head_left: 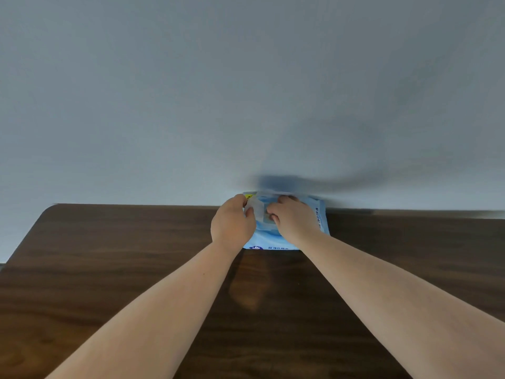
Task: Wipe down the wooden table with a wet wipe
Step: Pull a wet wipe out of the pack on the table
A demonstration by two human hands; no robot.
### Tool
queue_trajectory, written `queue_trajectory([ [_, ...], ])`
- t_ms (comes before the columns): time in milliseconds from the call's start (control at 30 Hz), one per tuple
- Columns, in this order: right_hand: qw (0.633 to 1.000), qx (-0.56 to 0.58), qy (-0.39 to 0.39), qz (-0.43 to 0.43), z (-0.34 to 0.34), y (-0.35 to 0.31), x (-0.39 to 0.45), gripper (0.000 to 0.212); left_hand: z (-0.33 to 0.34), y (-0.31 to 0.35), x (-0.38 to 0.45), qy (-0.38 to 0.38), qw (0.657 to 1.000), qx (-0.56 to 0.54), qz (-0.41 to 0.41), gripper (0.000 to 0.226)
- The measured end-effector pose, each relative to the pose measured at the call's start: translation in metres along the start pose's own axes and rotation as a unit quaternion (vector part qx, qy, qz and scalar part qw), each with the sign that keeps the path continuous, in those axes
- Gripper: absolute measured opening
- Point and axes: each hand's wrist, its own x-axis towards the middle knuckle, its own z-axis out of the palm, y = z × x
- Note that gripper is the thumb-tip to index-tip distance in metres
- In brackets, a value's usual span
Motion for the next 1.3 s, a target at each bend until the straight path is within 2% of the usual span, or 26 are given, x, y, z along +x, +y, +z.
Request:
queue_trajectory([
  [67,1.000,0.012,0.000,0.014,0.002,-0.001,0.002,0.017,-0.002,-0.001,0.001,-0.003,1.000,0.017,-0.005,0.012],
  [167,0.988,0.136,0.031,0.071,-0.003,-0.001,0.001,0.013,-0.004,-0.003,0.004,-0.021,0.998,0.058,-0.029,0.015],
  [367,0.912,0.367,0.066,0.173,-0.037,0.013,-0.017,0.005,-0.013,0.000,0.004,-0.066,0.990,0.095,-0.082,0.017],
  [500,0.870,0.434,0.082,0.220,-0.063,0.020,-0.031,0.005,-0.019,0.009,-0.003,-0.029,0.999,0.019,-0.005,0.042],
  [567,0.856,0.459,0.079,0.223,-0.072,0.019,-0.036,0.005,-0.021,0.017,-0.006,-0.016,0.998,-0.007,0.061,0.045],
  [667,0.842,0.490,0.072,0.212,-0.082,0.012,-0.043,0.006,-0.022,0.029,-0.011,-0.043,0.990,0.017,0.133,0.043],
  [733,0.827,0.517,0.075,0.208,-0.087,0.006,-0.047,0.007,-0.023,0.035,-0.018,-0.054,0.990,0.012,0.133,0.050],
  [800,0.813,0.535,0.076,0.214,-0.092,-0.001,-0.052,0.010,-0.025,0.042,-0.027,-0.070,0.991,-0.045,0.104,0.062],
  [867,0.815,0.535,0.058,0.216,-0.096,-0.005,-0.056,0.016,-0.028,0.046,-0.033,-0.074,0.990,-0.085,0.083,0.058],
  [933,0.819,0.531,0.039,0.214,-0.100,-0.007,-0.060,0.023,-0.033,0.048,-0.037,-0.069,0.992,-0.070,0.077,0.035],
  [1000,0.816,0.533,0.041,0.219,-0.103,-0.008,-0.062,0.023,-0.042,0.046,-0.039,-0.068,0.993,-0.070,0.070,0.024],
  [1100,0.811,0.538,0.054,0.224,-0.104,-0.008,-0.063,0.025,-0.054,0.042,-0.043,-0.073,0.993,-0.079,0.048,0.024],
  [1200,0.830,0.508,0.038,0.226,-0.103,-0.012,-0.063,0.025,-0.063,0.035,-0.044,-0.072,0.996,-0.021,0.054,0.028],
  [1300,0.822,0.526,0.033,0.215,-0.102,-0.019,-0.063,0.022,-0.070,0.030,-0.047,-0.068,0.995,-0.057,0.041,0.023],
])
